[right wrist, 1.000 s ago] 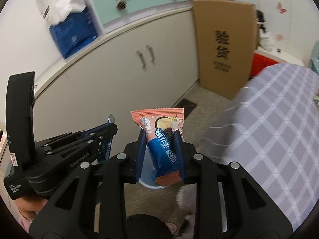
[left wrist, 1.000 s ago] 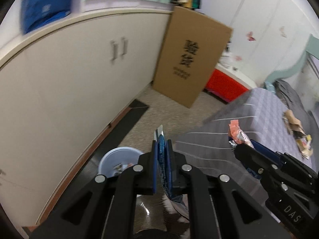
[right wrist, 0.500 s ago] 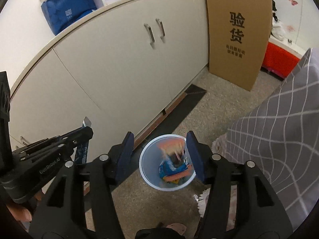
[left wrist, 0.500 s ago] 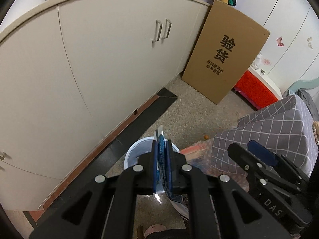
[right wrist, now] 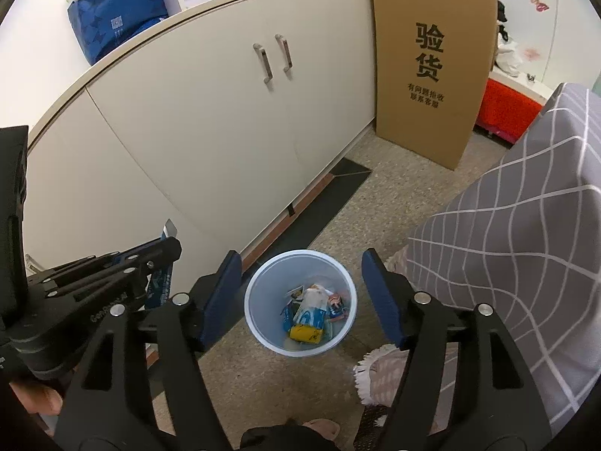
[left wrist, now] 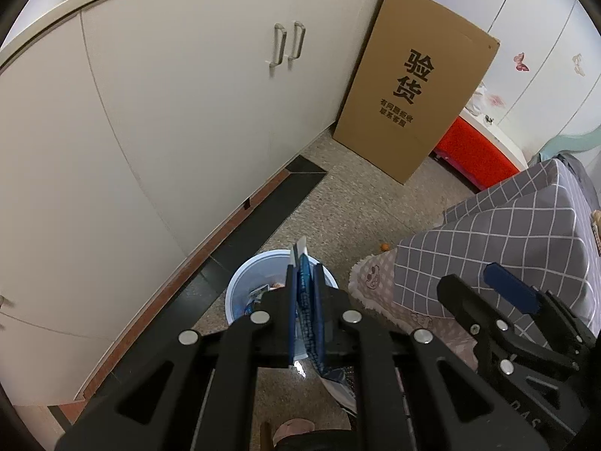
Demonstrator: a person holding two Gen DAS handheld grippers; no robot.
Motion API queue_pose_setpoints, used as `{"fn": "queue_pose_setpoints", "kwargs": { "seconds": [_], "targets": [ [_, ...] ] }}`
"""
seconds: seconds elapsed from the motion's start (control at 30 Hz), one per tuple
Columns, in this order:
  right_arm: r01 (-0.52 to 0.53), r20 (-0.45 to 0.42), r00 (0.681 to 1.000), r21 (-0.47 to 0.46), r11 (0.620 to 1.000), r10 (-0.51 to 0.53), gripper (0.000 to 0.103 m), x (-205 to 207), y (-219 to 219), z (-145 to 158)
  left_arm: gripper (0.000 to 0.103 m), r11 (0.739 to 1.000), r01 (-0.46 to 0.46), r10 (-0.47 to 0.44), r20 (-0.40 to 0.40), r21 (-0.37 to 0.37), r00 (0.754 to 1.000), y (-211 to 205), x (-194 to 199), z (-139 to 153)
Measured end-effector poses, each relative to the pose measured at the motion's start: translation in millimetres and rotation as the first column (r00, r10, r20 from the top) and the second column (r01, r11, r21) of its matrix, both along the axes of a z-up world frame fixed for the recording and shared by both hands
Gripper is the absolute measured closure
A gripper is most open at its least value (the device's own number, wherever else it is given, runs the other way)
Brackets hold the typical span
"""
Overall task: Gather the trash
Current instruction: 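Carry tube and packet over the wastebasket and open both tools, then move both open tools back to the table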
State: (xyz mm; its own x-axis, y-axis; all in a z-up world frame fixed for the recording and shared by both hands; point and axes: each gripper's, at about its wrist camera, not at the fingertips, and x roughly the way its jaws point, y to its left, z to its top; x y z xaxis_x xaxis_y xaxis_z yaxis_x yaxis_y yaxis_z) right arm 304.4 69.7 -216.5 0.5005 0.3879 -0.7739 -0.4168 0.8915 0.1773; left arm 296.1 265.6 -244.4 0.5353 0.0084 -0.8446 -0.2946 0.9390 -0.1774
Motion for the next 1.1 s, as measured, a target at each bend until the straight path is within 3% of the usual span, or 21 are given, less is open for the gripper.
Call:
{"fn": "queue_pose_setpoints", "kwargs": {
  "seconds": [0.4, 0.47, 0.5, 0.53, 0.77, 1.1],
  "targets": [
    [0.108, 0.113, 0.987, 0.068, 0.992, -0.115, 0.028, -6, -29, 32, 0.092, 0.999, 0.032, -0.033, 0.008, 0.037, 0.999, -13, 14, 15],
    [0.122, 0.117, 0.984, 0.08, 0.989, -0.131, 0.027, -6, -35, 36, 0.064, 0.999, 0.023, -0.024, 0.011, 0.035, 1.0, -12, 16, 17],
    [0.127, 0.119, 0.984, 0.082, 0.988, -0.137, 0.026, -7, -37, 37, 0.03, 0.999, 0.014, -0.015, 0.02, 0.037, 1.0, -12, 16, 18],
    [0.129, 0.119, 0.983, 0.086, 0.988, -0.139, 0.026, -8, -39, 39, 0.023, 0.999, -0.008, 0.006, 0.042, 0.049, 0.999, -11, 14, 21],
    [0.131, 0.134, 0.98, 0.104, 0.986, -0.145, 0.026, -16, -49, 53, 0.023, 0.998, -0.054, 0.052, 0.066, 0.032, 0.996, -7, 1, 34],
    [0.143, 0.195, 0.965, 0.167, 0.975, -0.175, 0.025, -43, -83, 94, 0.023, 0.998, -0.023, 0.011, 0.183, 0.066, 0.983, -46, -24, 91]
  ]
}}
